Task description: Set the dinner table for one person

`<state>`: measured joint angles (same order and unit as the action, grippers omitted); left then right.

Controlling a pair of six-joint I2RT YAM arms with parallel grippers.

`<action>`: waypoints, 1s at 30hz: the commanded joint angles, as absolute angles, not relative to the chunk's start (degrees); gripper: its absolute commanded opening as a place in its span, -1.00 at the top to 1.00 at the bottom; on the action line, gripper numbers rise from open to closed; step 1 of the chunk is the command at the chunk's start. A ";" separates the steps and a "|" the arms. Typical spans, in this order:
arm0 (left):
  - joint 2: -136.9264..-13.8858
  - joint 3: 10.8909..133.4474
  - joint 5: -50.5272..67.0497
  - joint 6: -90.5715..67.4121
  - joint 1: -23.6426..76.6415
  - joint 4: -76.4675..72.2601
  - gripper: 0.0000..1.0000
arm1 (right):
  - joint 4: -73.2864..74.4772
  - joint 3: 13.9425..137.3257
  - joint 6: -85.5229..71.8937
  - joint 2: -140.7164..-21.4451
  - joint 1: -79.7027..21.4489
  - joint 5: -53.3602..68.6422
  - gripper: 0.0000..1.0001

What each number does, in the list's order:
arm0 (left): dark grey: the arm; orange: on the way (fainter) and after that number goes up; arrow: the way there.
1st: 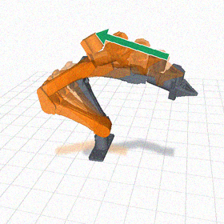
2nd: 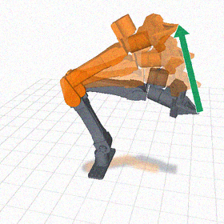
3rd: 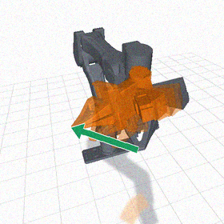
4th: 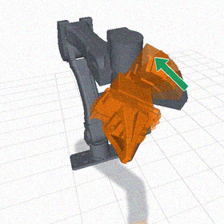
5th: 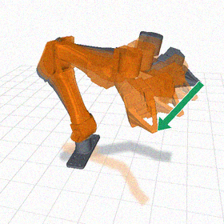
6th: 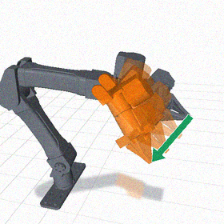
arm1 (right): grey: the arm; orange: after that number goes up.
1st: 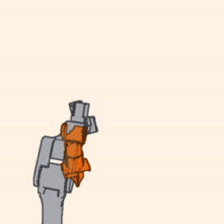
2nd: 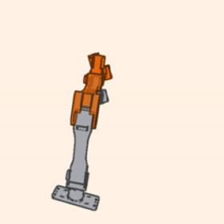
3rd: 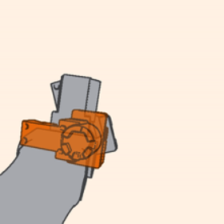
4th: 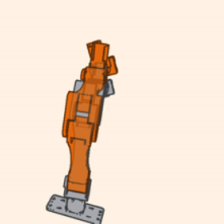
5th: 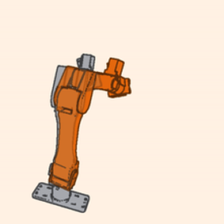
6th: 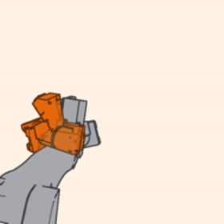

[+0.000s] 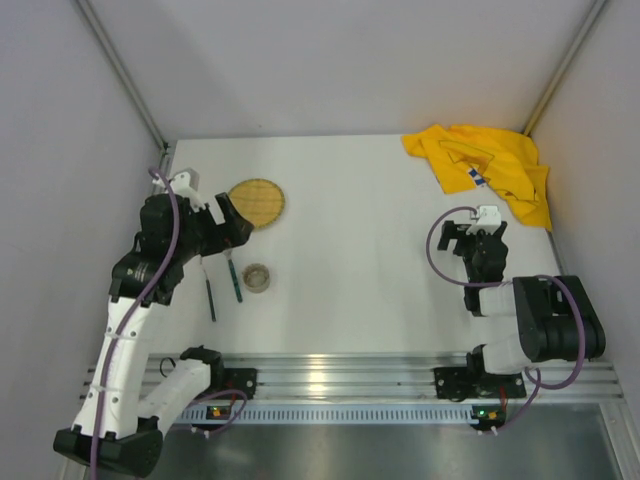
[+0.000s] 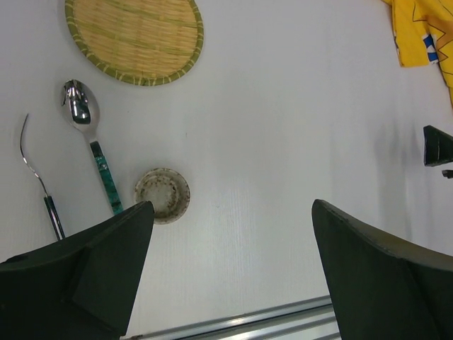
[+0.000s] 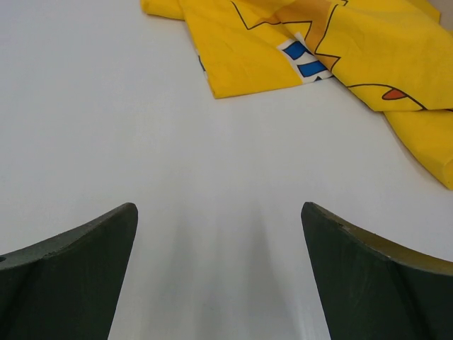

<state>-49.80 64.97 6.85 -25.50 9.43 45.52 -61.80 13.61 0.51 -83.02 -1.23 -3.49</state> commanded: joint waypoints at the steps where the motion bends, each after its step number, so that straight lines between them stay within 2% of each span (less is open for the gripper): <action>1: -49.22 67.85 5.98 -24.17 9.32 47.29 -0.97 | -66.18 14.85 1.05 -82.97 -0.70 -2.72 -0.99; 7: -50.45 68.47 4.67 -23.82 9.32 45.71 -0.97 | -66.01 14.94 1.23 -82.97 -1.05 -3.60 -1.00; 9: -51.59 69.95 3.96 -23.64 9.32 45.88 -0.97 | -58.24 17.39 2.02 -78.69 -2.71 -6.57 -0.99; 12: -52.47 71.71 2.73 -23.12 9.40 46.32 -0.97 | -29.69 33.44 0.37 -70.59 -5.36 -14.40 -0.99; 13: -52.47 71.89 2.29 -23.03 9.32 46.14 -0.97 | -23.62 38.62 -4.09 -70.05 -5.45 -14.33 -1.00; 14: -52.21 71.89 1.33 -23.03 9.32 45.88 -0.97 | -15.29 48.94 -3.52 -70.66 -5.45 -12.41 -0.99; 17: -51.51 70.58 0.79 -23.38 9.40 44.31 -0.97 | -11.07 62.88 -4.38 -73.81 -5.19 -8.35 -0.99; 18: -51.42 69.36 1.23 -23.73 9.32 43.77 -0.97 | -11.42 64.41 -9.01 -74.79 -5.01 -12.00 -1.00; 19: -51.42 68.82 1.58 -23.99 9.32 43.16 -0.97 | -9.34 65.73 -23.24 -75.84 -3.79 -20.48 -0.99; 20: -51.59 68.38 1.76 -24.34 9.32 42.63 -0.97 | -3.31 68.96 -29.73 -79.24 -1.95 -19.96 -0.99; 21: -51.50 67.60 2.54 -24.87 9.32 41.76 -0.97 | -0.56 71.87 -32.06 -82.15 -0.54 -14.30 -0.99; 22: -51.50 67.50 2.81 -25.22 9.32 41.57 -0.97 | 4.43 76.24 -33.47 -85.74 4.52 -3.28 -0.99; 23: -51.59 67.59 3.07 -25.49 9.32 41.49 -0.97 | 16.92 86.56 -33.92 -93.52 5.27 -1.25 -1.00; 26: -50.89 67.85 3.60 -25.75 9.32 42.10 -0.97 | 35.70 103.64 -33.58 -107.86 5.71 -0.36 -0.99; 30: -49.05 65.58 2.81 -26.01 9.32 42.71 -0.97 | 48.67 119.42 -31.73 -122.49 6.59 5.88 -0.99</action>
<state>-50.98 66.87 2.70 -25.28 9.43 44.80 23.86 112.12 -29.69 -114.15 6.52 -0.64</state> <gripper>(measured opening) 0.985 0.996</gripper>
